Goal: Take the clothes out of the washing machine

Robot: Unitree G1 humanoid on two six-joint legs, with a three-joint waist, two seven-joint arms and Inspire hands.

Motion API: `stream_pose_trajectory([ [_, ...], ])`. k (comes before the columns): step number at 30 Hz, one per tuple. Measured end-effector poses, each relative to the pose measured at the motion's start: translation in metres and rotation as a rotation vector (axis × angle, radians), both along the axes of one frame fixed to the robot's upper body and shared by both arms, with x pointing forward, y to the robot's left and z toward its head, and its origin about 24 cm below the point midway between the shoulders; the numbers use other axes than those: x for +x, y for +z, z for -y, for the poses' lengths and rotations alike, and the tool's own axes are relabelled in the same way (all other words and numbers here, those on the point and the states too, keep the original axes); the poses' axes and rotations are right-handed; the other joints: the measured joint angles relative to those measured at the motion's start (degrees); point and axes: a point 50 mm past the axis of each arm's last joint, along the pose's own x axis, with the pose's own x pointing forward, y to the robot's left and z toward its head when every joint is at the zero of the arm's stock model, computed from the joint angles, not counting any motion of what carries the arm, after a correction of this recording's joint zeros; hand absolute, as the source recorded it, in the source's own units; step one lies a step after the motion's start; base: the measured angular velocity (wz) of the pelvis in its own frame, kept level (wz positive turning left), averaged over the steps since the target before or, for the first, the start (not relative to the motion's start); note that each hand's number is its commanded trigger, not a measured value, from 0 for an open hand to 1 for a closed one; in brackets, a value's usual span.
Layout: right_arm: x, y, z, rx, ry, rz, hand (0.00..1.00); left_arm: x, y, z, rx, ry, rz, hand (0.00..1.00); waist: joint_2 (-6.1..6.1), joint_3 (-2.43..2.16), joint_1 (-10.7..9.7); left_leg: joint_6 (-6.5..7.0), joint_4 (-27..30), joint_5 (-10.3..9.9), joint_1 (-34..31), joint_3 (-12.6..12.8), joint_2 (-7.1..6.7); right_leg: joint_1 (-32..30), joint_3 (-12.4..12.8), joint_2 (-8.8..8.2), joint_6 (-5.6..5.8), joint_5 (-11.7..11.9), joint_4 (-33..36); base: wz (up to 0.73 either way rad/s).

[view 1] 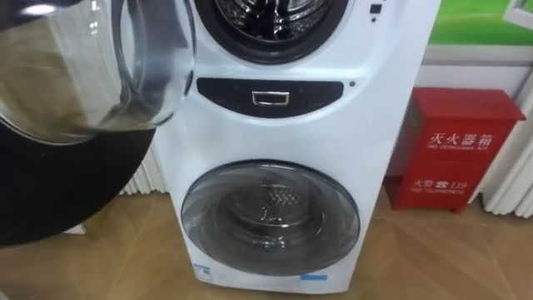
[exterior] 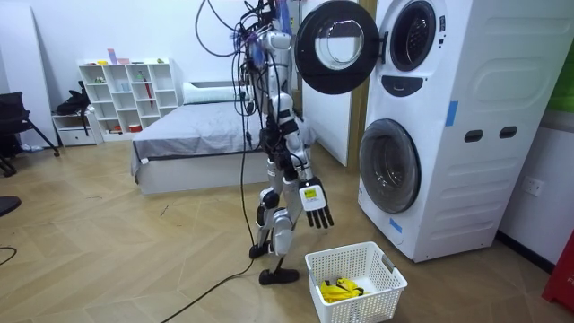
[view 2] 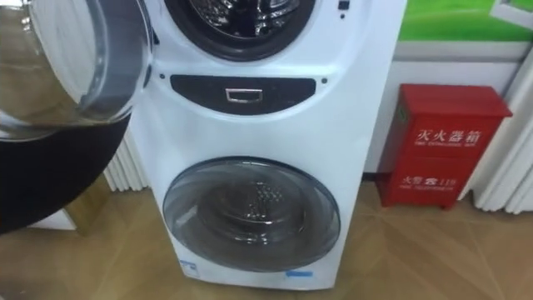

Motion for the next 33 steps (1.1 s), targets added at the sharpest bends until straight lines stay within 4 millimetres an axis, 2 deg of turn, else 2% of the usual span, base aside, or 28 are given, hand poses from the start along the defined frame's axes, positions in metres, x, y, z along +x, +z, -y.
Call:
stream_pose_trajectory([
  [1, -0.001, 0.0, 0.0, -0.001, 0.001, 0.001, 0.0, 0.008, 0.011, -0.003, 0.03, -0.009, 0.043, 0.0, -0.11, -0.1, 0.2, -0.02, 0.1, 0.0, -0.1, -0.2, -0.01, 0.0, -0.1, 0.01, 0.0, 0.0, 0.0, 0.06],
  [3, -0.006, -0.001, -0.001, 0.008, 0.001, -0.006, 0.0, 0.034, 0.053, -0.011, 0.132, -0.057, 0.184, 0.0, 0.41, -0.03, 0.9, -0.1, 0.1, 0.1, -0.2, -0.8, -0.05, 0.0, -0.2, 0.13, 0.0, 0.0, 0.0, 0.0],
  [5, -0.008, -0.001, -0.001, 0.012, -0.006, -0.011, 0.0, 0.047, 0.077, -0.015, 0.194, -0.083, 0.253, 0.0, 1.1, -0.04, 1.1, -0.09, 0.0, 0.1, 0.0, -1.8, -0.07, 0.1, 0.0, 0.25, -0.01, 0.0, -0.1, -0.04],
  [7, -0.007, -0.001, 0.0, 0.012, -0.01, -0.007, 0.0, 0.056, 0.098, -0.02, 0.249, -0.105, 0.305, 0.0, 1.72, 0.16, 0.6, -0.09, -0.2, 0.1, -0.1, -2.2, -0.09, 0.0, -0.1, 0.29, -0.03, 0.0, -0.2, 0.04],
  [9, -0.006, 0.0, 0.001, 0.02, -0.008, 0.007, 0.0, 0.068, 0.131, -0.021, 0.336, -0.155, 0.374, 0.0, 2.01, 0.29, 0.0, -0.11, -0.3, 0.1, -0.7, -3.4, -0.16, -0.1, -0.1, 0.31, -0.03, 0.0, -0.3, 0.14],
  [13, -0.011, 0.0, 0.002, 0.025, 0.013, -0.01, 0.0, 0.073, 0.157, -0.022, 0.416, -0.19, 0.419, 0.0, 1.77, 0.37, -0.2, -0.12, -0.3, 0.1, -1.2, -4.8, -0.46, 0.1, -0.2, 0.23, -0.04, 0.1, -1.1, 0.19],
  [16, -0.01, 0.0, 0.003, 0.03, 0.038, -0.015, 0.0, 0.085, 0.178, -0.023, 0.437, -0.199, 0.455, 0.0, 1.78, 0.36, -0.2, -0.11, -0.3, 0.1, -1.3, -4.9, -0.66, 0.1, -0.2, 0.09, 0.08, 0.2, -1.4, 0.04],
  [19, -0.012, 0.0, 0.003, 0.031, 0.044, -0.025, 0.0, 0.102, 0.204, -0.015, 0.455, -0.23, 0.537, 0.0, 1.87, 0.41, -0.4, -0.1, -0.5, 0.1, -1.3, -5.2, -0.93, 0.2, 0.5, 0.01, 0.36, 0.3, -2.0, -0.04],
  [22, -0.009, -0.001, 0.0, 0.04, 0.067, -0.025, 0.0, 0.126, 0.227, 0.011, 0.47, -0.326, 0.613, 0.0, 1.83, 0.42, -1.6, -0.08, -0.7, 0.1, -1.2, -5.8, -1.12, 0.3, 0.9, -0.08, 0.43, 0.4, -1.9, 0.0],
  [24, 0.003, -0.002, -0.004, 0.054, 0.107, -0.006, 0.0, 0.136, 0.236, 0.042, 0.488, -0.445, 0.659, 0.0, 1.74, 0.51, -3.3, 0.15, -1.3, 0.3, -1.0, -6.9, -1.29, 0.0, 1.3, -0.08, 0.43, 0.4, -1.9, -0.17],
  [26, 0.009, -0.003, -0.009, 0.07, 0.136, 0.001, 0.0, 0.138, 0.237, 0.07, 0.496, -0.529, 0.687, 0.0, 1.41, 0.69, -4.2, 0.15, -1.3, 0.3, -1.1, -6.9, -1.34, 0.0, 1.3, -0.11, 0.46, 0.4, -1.9, -0.12],
  [28, 0.01, -0.005, -0.015, 0.092, 0.148, -0.01, 0.0, 0.136, 0.24, 0.088, 0.476, -0.577, 0.721, 0.0, 0.86, 0.95, -4.4, 0.16, -1.3, 0.3, -1.4, -7.1, -1.38, 0.0, 1.3, -0.17, 0.5, 0.4, -1.9, 0.15],
  [29, 0.012, -0.005, -0.018, 0.1, 0.148, -0.013, 0.0, 0.135, 0.241, 0.107, 0.472, -0.633, 0.738, 0.0, 0.39, 0.99, -4.4, 0.16, -1.3, 0.3, -1.5, -7.7, -1.46, -0.2, 1.4, -0.2, 0.52, 0.4, -2.0, 0.34],
  [30, 0.014, -0.006, -0.02, 0.1, 0.164, -0.014, 0.0, 0.129, 0.24, 0.125, 0.466, -0.697, 0.747, 0.0, -0.06, 0.81, -4.6, 0.16, -1.3, 0.3, -1.7, -8.2, -1.51, -0.3, 1.5, -0.21, 0.57, 0.5, -2.0, 0.31],
  [31, 0.014, -0.006, -0.022, 0.101, 0.17, -0.016, 0.0, 0.126, 0.239, 0.134, 0.459, -0.731, 0.754, 0.0, -0.27, 0.75, -4.7, 0.16, -1.3, 0.3, -1.8, -8.3, -1.52, -0.3, 1.5, -0.22, 0.58, 0.5, -2.0, 0.21],
  [32, 0.018, -0.007, -0.024, 0.098, 0.187, -0.015, 0.0, 0.121, 0.236, 0.151, 0.441, -0.8, 0.769, 0.0, -0.52, 0.7, -4.7, 0.18, -1.3, 0.3, -1.7, -9.5, -1.49, -0.4, 1.2, -0.19, 0.59, 0.5, -1.5, 0.07],
  [33, 0.019, -0.007, -0.024, 0.092, 0.191, -0.03, 0.0, 0.122, 0.232, 0.166, 0.405, -0.845, 0.779, 0.0, 0.37, 1.07, -4.7, 0.56, -1.5, 0.5, -1.2, -13.8, -0.34, -2.4, 1.0, 0.61, 0.59, -0.7, 1.5, -0.08],
])
